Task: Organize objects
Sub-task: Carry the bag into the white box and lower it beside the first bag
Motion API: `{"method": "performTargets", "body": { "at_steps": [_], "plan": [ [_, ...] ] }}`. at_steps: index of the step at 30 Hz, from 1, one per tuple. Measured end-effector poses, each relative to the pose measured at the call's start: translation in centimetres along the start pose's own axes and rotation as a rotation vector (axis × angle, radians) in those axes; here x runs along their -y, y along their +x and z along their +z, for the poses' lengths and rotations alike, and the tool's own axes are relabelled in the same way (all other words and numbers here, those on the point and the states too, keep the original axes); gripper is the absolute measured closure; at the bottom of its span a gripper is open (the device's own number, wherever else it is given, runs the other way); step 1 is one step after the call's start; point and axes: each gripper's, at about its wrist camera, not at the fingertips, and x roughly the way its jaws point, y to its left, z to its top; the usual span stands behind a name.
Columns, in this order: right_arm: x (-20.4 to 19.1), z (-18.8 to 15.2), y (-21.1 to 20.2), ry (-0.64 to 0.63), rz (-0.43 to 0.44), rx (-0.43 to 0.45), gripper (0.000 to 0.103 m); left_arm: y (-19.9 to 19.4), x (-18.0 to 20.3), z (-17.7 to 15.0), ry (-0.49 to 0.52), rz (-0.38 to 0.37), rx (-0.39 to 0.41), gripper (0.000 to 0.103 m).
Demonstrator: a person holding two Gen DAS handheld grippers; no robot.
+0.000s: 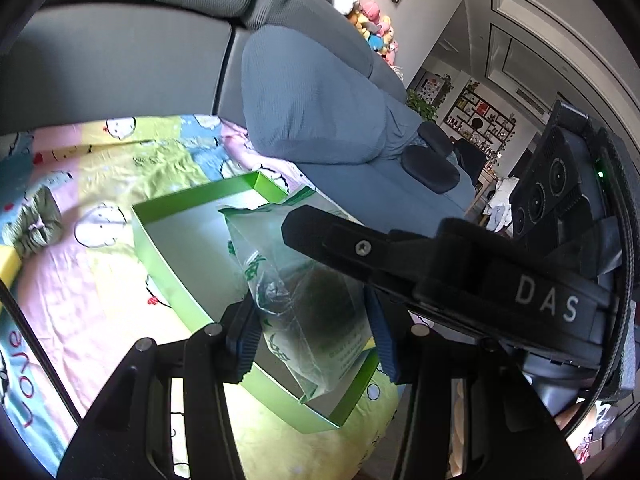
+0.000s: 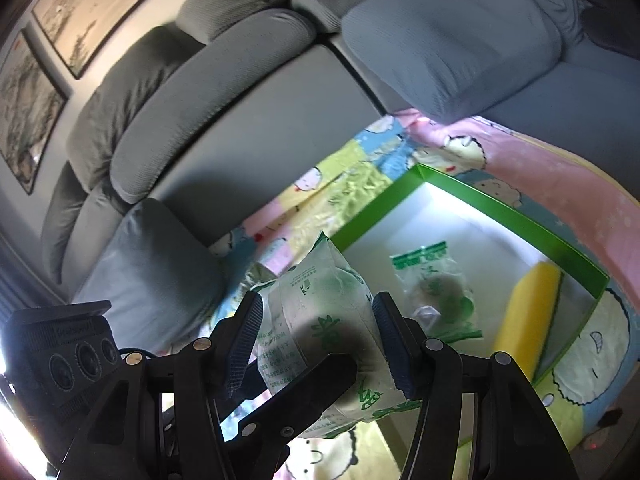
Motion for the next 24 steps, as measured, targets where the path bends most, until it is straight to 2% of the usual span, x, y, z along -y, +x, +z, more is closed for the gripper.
{"method": "performTargets", "body": {
  "at_steps": [10,24],
  "plan": [
    [1.6,-0.1,1.9,0.025,-0.066,-0.064,0.043,2.1,-1.1,-1.0,-0.068,-0.025,-0.055,0.056],
    [3.1,-0.2,2.5,0.043,-0.15,-0.093,0.043,3.8,-1.2,-2.0,-0.115,-0.066,-0.098,0.056]
  ]
}}
